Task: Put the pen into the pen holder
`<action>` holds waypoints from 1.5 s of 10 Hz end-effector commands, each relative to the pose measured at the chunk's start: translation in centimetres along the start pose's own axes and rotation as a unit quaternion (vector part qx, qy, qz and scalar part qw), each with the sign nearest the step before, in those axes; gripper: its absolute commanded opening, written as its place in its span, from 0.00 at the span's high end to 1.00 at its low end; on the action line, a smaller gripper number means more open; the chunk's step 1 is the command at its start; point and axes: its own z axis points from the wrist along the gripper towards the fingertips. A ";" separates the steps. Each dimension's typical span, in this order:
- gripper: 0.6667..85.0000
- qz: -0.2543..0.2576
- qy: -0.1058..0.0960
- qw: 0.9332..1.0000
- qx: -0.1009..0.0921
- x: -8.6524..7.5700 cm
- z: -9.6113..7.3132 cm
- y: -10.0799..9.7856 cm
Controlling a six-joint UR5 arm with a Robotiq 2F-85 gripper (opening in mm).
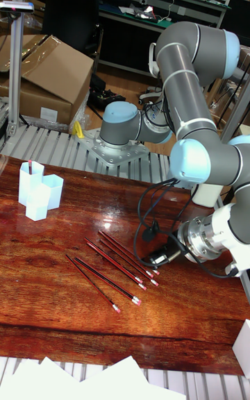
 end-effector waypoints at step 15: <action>0.65 -0.050 0.043 0.997 0.044 1.1 0.4 -1.2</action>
